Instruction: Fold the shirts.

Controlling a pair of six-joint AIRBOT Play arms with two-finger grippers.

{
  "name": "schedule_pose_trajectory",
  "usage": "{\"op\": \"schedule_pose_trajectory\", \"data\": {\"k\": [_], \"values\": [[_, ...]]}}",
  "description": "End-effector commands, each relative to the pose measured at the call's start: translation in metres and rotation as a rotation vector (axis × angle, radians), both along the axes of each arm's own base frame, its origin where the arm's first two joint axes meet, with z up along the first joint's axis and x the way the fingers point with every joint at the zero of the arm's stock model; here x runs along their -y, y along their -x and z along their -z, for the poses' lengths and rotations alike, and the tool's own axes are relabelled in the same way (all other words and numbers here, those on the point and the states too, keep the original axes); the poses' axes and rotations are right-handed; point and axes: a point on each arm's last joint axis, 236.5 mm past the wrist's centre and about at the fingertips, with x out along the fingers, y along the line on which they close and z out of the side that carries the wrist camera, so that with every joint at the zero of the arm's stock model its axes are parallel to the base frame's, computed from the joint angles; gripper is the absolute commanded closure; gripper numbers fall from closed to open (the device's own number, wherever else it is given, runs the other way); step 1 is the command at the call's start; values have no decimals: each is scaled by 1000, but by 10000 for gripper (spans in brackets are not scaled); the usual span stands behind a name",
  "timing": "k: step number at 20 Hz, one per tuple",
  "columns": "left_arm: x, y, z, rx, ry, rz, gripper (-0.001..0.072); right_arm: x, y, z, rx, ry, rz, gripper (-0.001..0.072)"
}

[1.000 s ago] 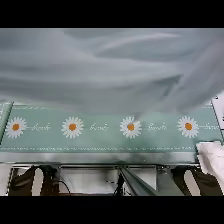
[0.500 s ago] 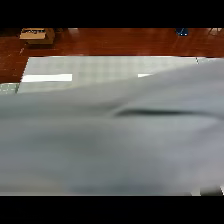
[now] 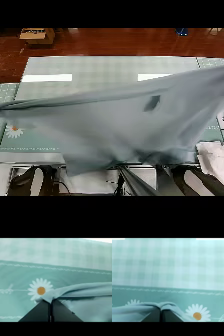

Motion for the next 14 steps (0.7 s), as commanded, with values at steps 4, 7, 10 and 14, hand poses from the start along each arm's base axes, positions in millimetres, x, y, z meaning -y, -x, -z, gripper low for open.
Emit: {"op": "schedule_pose_trajectory", "data": {"k": [4, 7, 10, 14], "values": [[2, -108, 96, -166, 205, 31, 692, -2, -130, 119, -203, -107, -68, 682], [24, -155, 136, -251, 228, 89, 692, -35, -196, 139, -80, -110, -92, 682], [28, -210, 146, -156, 217, 50, 692, -39, -258, 130, 134, -111, -41, 682], [12, -257, 163, -63, 206, -45, 691, -25, -300, 157, 191, -131, 39, 682]]}}
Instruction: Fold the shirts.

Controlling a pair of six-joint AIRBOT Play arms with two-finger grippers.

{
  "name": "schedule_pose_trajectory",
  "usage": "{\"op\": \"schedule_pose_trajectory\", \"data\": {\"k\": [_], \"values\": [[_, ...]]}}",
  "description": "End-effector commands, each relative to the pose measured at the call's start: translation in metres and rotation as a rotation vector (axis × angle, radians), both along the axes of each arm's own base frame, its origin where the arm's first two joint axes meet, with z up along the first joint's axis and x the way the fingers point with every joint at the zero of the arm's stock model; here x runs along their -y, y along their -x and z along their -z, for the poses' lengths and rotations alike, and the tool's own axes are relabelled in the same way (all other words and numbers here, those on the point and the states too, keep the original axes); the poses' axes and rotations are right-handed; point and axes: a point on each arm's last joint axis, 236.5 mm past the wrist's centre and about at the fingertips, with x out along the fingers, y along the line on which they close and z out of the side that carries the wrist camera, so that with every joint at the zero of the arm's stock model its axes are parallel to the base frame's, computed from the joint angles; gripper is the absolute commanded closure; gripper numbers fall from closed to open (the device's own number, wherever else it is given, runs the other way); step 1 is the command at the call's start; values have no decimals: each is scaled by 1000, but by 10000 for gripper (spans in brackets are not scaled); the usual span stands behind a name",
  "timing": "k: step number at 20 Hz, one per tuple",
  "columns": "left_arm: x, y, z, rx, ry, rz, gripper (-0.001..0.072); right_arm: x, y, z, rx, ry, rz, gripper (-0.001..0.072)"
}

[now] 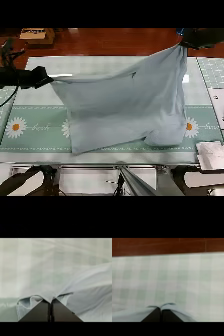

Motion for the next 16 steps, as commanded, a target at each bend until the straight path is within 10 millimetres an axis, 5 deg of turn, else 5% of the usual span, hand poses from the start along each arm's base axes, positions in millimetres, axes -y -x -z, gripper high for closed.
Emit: {"op": "schedule_pose_trajectory", "data": {"k": [1, 6, 12, 16], "values": [[-11, -47, 23, 67, -17, -85, 691, 7, -46, 26, 78, -17, 68, 682], [-22, -66, 61, 37, -39, -126, 691, 15, -89, 53, 170, -58, 129, 682], [6, -61, 116, -66, -78, -39, 692, -3, -81, 127, -14, -101, 88, 682], [4, -50, 110, -38, -198, 89, 692, 7, -75, 108, 5, -77, 78, 682]]}}
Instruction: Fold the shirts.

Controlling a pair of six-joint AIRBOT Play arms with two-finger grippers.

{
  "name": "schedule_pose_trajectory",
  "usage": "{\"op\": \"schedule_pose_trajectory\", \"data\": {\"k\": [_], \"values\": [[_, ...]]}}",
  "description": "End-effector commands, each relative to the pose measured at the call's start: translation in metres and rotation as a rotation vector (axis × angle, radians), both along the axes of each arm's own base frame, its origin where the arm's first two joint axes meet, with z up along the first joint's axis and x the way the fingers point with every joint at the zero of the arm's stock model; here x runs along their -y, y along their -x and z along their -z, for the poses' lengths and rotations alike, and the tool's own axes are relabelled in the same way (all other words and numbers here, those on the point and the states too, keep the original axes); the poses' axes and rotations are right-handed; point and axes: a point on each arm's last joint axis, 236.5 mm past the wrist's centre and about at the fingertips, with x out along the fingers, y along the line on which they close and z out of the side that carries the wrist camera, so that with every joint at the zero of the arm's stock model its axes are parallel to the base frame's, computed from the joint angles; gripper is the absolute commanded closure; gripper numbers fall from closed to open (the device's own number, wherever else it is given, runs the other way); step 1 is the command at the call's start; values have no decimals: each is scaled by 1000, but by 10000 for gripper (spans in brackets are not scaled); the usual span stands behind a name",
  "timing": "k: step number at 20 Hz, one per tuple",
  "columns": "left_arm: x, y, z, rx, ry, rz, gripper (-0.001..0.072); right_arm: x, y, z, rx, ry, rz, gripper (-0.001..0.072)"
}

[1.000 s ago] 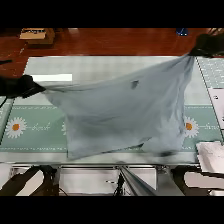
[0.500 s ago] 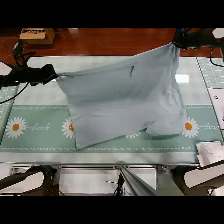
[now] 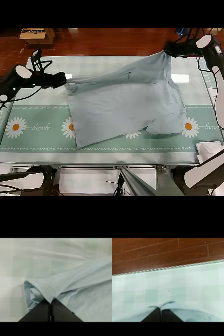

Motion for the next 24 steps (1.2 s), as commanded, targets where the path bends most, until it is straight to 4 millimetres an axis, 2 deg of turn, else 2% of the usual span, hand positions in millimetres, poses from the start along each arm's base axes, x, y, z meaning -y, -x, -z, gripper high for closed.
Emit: {"op": "schedule_pose_trajectory", "data": {"k": [1, 3, 6, 8, 11, 17, 18, 19, 20, 21, 24], "values": [[2, 16, -2, -28, -56, 86, 691, 7, 15, -8, -45, -12, -6, 682], [11, 42, -6, -108, -39, 143, 692, 19, 44, -6, -161, -8, -1, 682], [21, 84, -8, -250, -4, 207, 691, 58, 94, 15, -369, 155, -20, 682], [25, 100, -7, -320, 17, 216, 691, 66, 114, 28, -461, 202, -46, 682], [29, 99, -2, -332, 26, 192, 691, 56, 121, 42, -513, 204, -83, 682], [31, 97, 27, -413, 55, 132, 689, 47, 124, 69, -580, 188, -90, 676], [34, 96, 24, -410, 77, 128, 681, 47, 124, 68, -577, 193, -96, 580], [34, 96, 17, -412, 88, 131, 594, 48, 127, 64, -578, 203, -114, 422], [30, 99, 7, -410, 83, 149, 391, 53, 135, 57, -590, 227, -157, 351], [24, 103, -5, -398, 67, 182, 290, 67, 147, 47, -615, 286, -193, 350], [-12, 141, -25, -445, -6, 175, 290, 127, 176, 1, -614, 311, -67, 350]]}}
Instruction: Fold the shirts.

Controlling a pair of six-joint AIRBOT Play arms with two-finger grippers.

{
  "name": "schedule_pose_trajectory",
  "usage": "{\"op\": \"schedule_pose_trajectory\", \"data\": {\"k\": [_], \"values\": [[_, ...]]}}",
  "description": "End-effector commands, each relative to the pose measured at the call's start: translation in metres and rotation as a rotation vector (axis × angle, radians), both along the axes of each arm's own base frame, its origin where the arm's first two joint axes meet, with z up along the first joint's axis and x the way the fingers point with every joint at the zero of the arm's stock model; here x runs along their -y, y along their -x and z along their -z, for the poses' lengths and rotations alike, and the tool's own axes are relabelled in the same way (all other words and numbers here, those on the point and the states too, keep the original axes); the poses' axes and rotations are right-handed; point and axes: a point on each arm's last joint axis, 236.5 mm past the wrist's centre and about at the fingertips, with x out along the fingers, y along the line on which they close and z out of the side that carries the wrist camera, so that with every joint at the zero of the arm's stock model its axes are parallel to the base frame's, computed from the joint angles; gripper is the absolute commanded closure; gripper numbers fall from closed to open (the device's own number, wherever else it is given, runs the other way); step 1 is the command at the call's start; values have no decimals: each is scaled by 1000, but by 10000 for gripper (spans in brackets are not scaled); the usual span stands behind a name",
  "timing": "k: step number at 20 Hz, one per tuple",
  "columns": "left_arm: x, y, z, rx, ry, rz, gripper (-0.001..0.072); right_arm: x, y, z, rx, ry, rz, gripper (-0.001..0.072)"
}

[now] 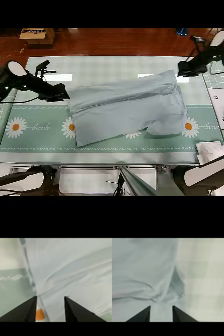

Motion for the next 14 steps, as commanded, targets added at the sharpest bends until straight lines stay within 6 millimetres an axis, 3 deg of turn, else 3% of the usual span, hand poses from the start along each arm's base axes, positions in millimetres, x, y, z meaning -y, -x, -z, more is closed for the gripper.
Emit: {"op": "schedule_pose_trajectory", "data": {"k": [1, 2, 3, 5, 7, 9, 11, 14], "values": [[-29, 45, -18, -50, -44, 2, 288, 58, 41, -40, -22, 36, 79, 349], [-31, 61, -17, -57, -32, -19, 224, 73, 54, -46, -28, -11, 131, 338], [-27, 80, -11, -79, -6, -37, 146, 82, 66, -47, -34, -78, 175, 267], [-18, 121, 15, -155, 21, -51, 146, 90, 83, -45, -25, -247, 253, 235], [5, 163, 40, -289, 110, -60, 87, 91, 95, -42, -26, -375, 300, 240], [27, 186, 52, -368, 210, -92, 87, 94, 104, -38, -27, -400, 319, 285], [42, 188, 58, -362, 278, -127, 87, 98, 101, -37, -5, -391, 329, 285], [50, 171, 68, -307, 306, -197, 87, 97, 91, -40, 40, -404, 317, 285]]}}
